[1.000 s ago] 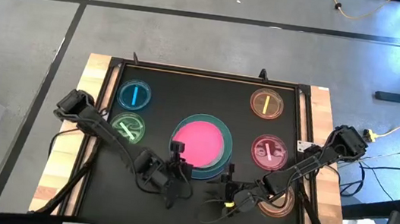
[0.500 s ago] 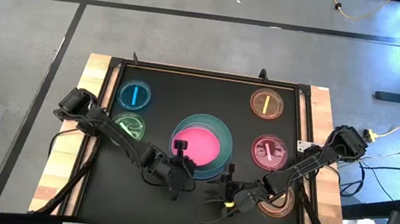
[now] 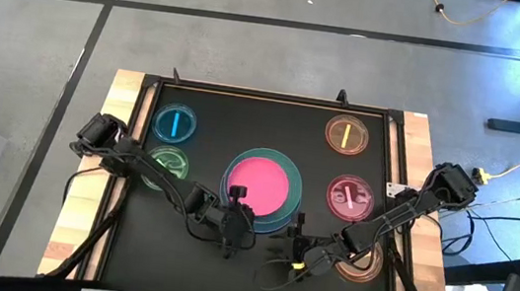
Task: Stack plastic plates
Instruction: Stack the light green plate on the pink plate
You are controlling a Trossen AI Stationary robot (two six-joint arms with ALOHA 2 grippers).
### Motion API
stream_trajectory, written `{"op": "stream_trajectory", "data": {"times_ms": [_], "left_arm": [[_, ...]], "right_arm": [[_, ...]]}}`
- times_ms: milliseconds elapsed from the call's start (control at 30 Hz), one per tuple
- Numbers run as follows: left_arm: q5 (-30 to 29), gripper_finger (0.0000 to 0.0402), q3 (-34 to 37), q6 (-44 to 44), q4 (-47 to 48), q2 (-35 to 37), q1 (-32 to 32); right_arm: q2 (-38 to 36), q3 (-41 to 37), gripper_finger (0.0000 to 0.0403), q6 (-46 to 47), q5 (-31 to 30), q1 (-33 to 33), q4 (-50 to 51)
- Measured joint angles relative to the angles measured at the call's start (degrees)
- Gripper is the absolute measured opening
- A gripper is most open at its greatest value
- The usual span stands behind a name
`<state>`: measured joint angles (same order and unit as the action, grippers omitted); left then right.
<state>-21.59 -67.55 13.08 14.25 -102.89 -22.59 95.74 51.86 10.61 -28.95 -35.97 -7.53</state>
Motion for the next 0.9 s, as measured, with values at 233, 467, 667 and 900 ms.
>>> {"op": "stream_trajectory", "data": {"times_ms": [233, 467, 667, 900], "left_arm": [[1.25, 0.0111, -0.95, 3.52, 5.96, 2.31, -0.90], [-0.65, 0.0111, -2.82, 10.98, 18.20, 7.91, -5.31], [-7.89, 0.0111, -2.24, 25.65, 35.32, 11.08, -9.49], [-7.21, 0.0112, 3.14, 42.26, 51.70, 11.23, -10.65]], "right_arm": [[0.00, 0.00, 0.0143, 0.00, 0.02, 0.00, 0.00], [0.00, 0.00, 0.0143, 0.00, 0.04, -0.02, 0.09], [0.00, 0.00, 0.0143, 0.71, 0.04, -0.02, 0.11], [0.00, 0.00, 0.0143, 1.09, 0.04, -0.01, 0.13]]}}
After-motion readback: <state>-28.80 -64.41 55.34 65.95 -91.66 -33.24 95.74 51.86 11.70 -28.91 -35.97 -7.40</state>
